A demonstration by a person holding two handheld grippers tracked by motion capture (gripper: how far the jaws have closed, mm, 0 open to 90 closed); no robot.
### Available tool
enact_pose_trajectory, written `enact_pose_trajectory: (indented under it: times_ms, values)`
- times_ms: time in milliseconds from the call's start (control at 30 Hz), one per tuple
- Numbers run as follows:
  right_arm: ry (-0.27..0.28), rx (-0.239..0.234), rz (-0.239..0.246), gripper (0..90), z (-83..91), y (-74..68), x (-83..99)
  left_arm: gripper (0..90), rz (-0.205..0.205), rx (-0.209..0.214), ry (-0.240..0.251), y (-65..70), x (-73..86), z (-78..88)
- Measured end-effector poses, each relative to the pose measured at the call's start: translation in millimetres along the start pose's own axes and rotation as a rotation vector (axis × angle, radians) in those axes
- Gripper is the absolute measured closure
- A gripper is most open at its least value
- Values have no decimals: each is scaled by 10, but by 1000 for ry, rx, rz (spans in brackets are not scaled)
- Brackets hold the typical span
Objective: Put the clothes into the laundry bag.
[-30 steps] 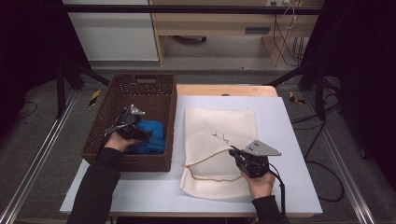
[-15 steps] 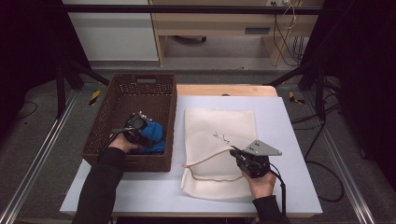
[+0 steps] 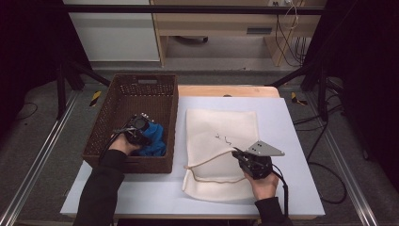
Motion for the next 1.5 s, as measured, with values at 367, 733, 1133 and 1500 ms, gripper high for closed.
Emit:
enact_pose_trajectory:
  times_ms: [367, 733, 1133, 1500]
  values:
    - [-1, -1, -11, 875, 13, 11, 4, 730, 88, -85, 315, -99, -78, 450]
    - [1, -5, -16, 877, 16, 11, -1, 734, 177, -88, 638, -211, -30, 850]
    - [1, -5, -14, 877, 21, 7, -4, 734, 222, -112, 813, -284, 33, 1268]
    - [-2, -1, -13, 877, 24, 11, -7, 734, 175, -103, 971, -28, 183, 1966]
Point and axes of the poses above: each handheld gripper's, and its own axes: z roughly backward along the jaws, x roughly out of its underside, y roughly to its right, the point moved 8 cm from there along -z, roughly forward along the jaws, and after that the axes turned 14 degrees about -y, right-handed, at the moved point
